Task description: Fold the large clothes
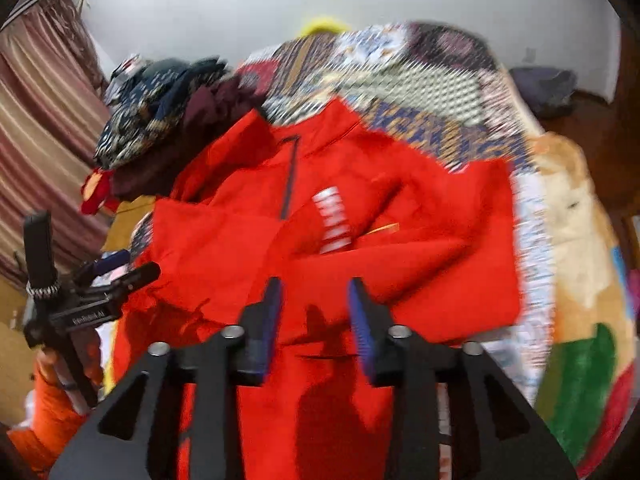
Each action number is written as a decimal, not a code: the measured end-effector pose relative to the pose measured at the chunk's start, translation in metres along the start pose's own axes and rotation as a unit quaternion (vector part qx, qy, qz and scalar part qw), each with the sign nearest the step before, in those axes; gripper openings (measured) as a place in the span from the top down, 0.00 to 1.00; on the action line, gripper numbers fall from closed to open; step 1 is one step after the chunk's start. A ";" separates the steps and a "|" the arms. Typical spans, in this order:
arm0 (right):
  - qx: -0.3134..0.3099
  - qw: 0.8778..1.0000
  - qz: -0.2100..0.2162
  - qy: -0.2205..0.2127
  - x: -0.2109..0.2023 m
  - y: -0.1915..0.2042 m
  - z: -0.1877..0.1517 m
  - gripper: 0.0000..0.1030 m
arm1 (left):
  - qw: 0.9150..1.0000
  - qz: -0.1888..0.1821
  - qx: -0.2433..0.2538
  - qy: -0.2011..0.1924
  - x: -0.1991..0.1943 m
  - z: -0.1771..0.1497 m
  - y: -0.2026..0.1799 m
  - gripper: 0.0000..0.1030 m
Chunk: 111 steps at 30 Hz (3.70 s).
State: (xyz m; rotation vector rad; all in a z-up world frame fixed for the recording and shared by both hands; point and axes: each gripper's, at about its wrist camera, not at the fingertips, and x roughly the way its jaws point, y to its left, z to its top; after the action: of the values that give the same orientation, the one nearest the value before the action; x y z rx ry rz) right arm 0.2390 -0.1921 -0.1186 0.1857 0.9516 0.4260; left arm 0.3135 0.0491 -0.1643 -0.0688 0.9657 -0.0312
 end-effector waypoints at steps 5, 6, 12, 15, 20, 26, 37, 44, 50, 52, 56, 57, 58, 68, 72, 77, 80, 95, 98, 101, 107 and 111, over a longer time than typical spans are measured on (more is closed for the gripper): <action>0.025 0.998 -0.039 -0.037 -0.021 -0.026 0.007 0.53 | 0.998 -0.060 0.013 0.026 0.025 0.031 -0.031 0.03; 0.033 0.997 -0.048 -0.043 -0.024 -0.034 0.008 0.52 | 0.997 -0.069 0.015 0.034 0.033 0.037 -0.037 0.03; 0.075 0.995 -0.062 -0.039 -0.022 -0.064 0.003 0.48 | 0.990 -0.094 0.010 0.106 0.102 0.076 -0.062 0.03; 0.083 0.994 -0.072 -0.027 -0.012 -0.075 0.001 0.48 | 0.980 -0.124 -0.027 0.153 0.141 0.090 -0.063 0.15; 0.079 0.994 -0.074 -0.022 0.005 -0.081 0.010 0.48 | 0.949 -0.216 -0.075 0.216 0.184 0.093 -0.075 0.28; 0.056 0.995 -0.084 0.003 0.033 -0.082 0.011 0.48 | 0.951 -0.213 -0.014 0.224 0.182 0.091 -0.108 0.81; 0.055 0.994 -0.085 0.031 0.051 -0.085 0.005 0.44 | 0.993 -0.113 -0.041 -0.008 0.029 0.112 -0.037 0.95; 0.040 0.995 -0.087 0.024 0.057 -0.075 0.001 0.29 | 0.993 -0.057 -0.097 -0.047 -0.033 0.071 0.029 0.92; -0.019 0.990 -0.137 0.030 0.065 -0.061 -0.003 0.29 | 0.990 -0.010 -0.136 -0.046 -0.040 0.043 0.077 0.74; -0.022 0.990 -0.140 0.029 0.066 -0.062 -0.003 0.29 | 0.987 -0.009 -0.155 -0.050 -0.037 0.040 0.087 0.53; -0.011 0.990 -0.134 0.030 0.064 -0.066 -0.002 0.29 | 0.984 0.010 -0.172 -0.045 -0.031 0.025 0.112 0.49; -0.011 0.990 -0.135 0.030 0.064 -0.065 -0.002 0.29 | 0.984 0.010 -0.173 -0.038 -0.026 0.024 0.116 0.49; -0.012 0.990 -0.137 0.029 0.065 -0.064 -0.003 0.29 | 0.984 0.006 -0.176 -0.024 -0.016 0.020 0.120 0.49; -0.014 0.990 -0.141 0.025 0.068 -0.062 -0.006 0.26 | 0.973 -0.054 -0.200 0.107 0.080 -0.002 0.114 0.49; -0.016 0.990 -0.141 0.024 0.070 -0.062 -0.006 0.24 | 0.979 -0.058 -0.161 0.110 0.091 0.013 0.078 0.49; -0.021 0.990 -0.141 0.023 0.072 -0.061 -0.006 0.23 | 0.984 -0.080 -0.132 0.092 0.098 0.037 0.042 0.49; -0.020 0.990 -0.138 0.021 0.071 -0.062 -0.007 0.22 | 0.987 -0.076 -0.107 0.097 0.111 0.046 0.019 0.49; -0.014 0.992 -0.121 0.015 0.071 -0.064 -0.009 0.20 | 0.996 -0.050 -0.050 0.060 0.120 0.065 0.000 0.99; -0.015 0.992 -0.121 0.015 0.071 -0.064 -0.009 0.19 | 0.997 -0.041 -0.055 0.019 0.084 0.069 0.016 0.99; -0.016 0.992 -0.122 0.014 0.071 -0.064 -0.010 0.19 | 0.996 -0.035 -0.070 -0.029 0.037 0.070 0.042 0.99; -0.023 0.992 -0.123 0.016 0.072 -0.061 -0.010 0.15 | 0.990 -0.014 -0.125 -0.070 -0.012 0.050 0.088 0.98; -0.028 0.991 -0.131 0.018 0.074 -0.058 -0.010 0.15 | 0.989 -0.002 -0.145 -0.029 0.000 0.009 0.105 0.94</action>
State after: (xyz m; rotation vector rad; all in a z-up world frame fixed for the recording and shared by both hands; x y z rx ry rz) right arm 0.2835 -0.2132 -0.1991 0.0003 0.9833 0.2139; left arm 0.3206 0.1538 -0.1663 -0.3368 0.9062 0.1079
